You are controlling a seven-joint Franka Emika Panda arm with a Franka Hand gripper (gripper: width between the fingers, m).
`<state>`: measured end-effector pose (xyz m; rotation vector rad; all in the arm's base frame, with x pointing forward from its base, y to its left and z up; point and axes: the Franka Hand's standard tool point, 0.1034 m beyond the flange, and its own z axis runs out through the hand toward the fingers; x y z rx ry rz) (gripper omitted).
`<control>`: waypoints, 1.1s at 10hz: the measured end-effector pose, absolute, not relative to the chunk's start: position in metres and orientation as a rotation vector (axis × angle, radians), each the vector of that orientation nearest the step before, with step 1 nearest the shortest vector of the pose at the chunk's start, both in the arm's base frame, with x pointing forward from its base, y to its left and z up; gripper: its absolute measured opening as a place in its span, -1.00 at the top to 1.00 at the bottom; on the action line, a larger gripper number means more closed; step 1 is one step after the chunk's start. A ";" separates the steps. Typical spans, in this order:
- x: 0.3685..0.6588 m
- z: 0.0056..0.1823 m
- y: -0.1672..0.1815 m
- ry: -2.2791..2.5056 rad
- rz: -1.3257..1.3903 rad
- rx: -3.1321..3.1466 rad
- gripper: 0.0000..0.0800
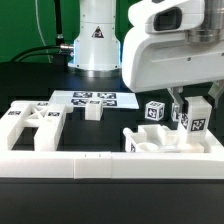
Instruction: Assemble chair
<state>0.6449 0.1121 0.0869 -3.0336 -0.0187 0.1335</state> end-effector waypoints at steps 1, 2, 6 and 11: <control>0.645 0.087 0.115 0.119 0.135 -3.035 0.29; 0.646 0.087 0.115 0.244 0.127 -3.031 0.28; 0.647 0.087 0.115 0.878 0.075 -2.915 0.28; 0.646 0.087 0.113 1.324 0.103 -2.747 0.28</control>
Offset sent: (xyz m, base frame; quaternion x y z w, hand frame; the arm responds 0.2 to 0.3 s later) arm -0.0100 -0.0034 -0.0089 0.0190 0.0166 0.2404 0.9703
